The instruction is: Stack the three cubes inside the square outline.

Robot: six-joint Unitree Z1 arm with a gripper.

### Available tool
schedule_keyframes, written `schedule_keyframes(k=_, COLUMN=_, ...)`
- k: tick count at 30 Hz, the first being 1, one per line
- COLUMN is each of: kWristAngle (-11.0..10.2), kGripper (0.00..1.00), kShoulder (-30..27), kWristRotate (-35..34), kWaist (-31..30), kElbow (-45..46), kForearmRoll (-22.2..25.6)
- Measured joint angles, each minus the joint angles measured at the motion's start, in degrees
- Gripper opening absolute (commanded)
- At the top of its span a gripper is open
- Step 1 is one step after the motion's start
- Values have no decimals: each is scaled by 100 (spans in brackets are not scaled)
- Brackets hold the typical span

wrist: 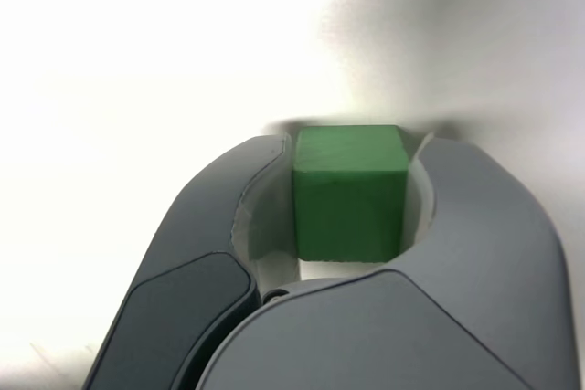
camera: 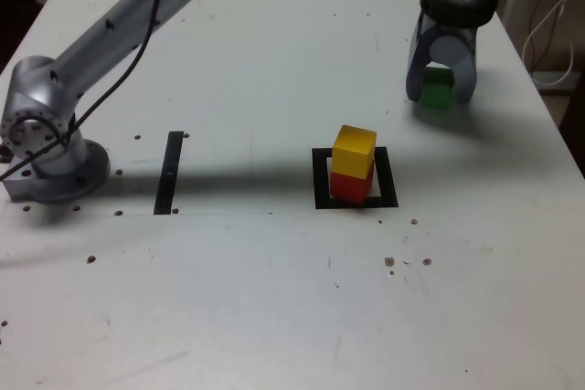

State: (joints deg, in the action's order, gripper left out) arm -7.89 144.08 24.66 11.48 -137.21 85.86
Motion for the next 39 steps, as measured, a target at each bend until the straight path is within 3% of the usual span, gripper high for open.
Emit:
schedule_keyframes(k=8, kWristAngle=83, kGripper=11, kShoulder=-267, kWristRotate=18, kWaist=7, kElbow=91, kForearmRoll=104)
schedule_keyframes(k=15, kWristAngle=131, kGripper=11, kShoulder=-1125, kWristRotate=57, kWaist=-174, kElbow=243, kForearmRoll=316)
schedule_keyframes(k=19, kWristAngle=16, kGripper=11, kShoulder=-1704, kWristRotate=67, kWaist=-346, kElbow=869, kForearmRoll=328)
schedule_keyframes(k=24, kWristAngle=98, kGripper=11, kShoulder=-2353, kWristRotate=-62, kWaist=-530, kElbow=1646, kForearmRoll=337)
schedule_keyframes(k=30, kWristAngle=212, kGripper=11, kShoulder=-3123, kWristRotate=-670, kWaist=-1313, kElbow=2401, kForearmRoll=382)
schedule_keyframes(k=39, kWristAngle=221, kGripper=11, kShoulder=-3215, kWristRotate=-1824, kWaist=-2309, kElbow=2841, kForearmRoll=432)
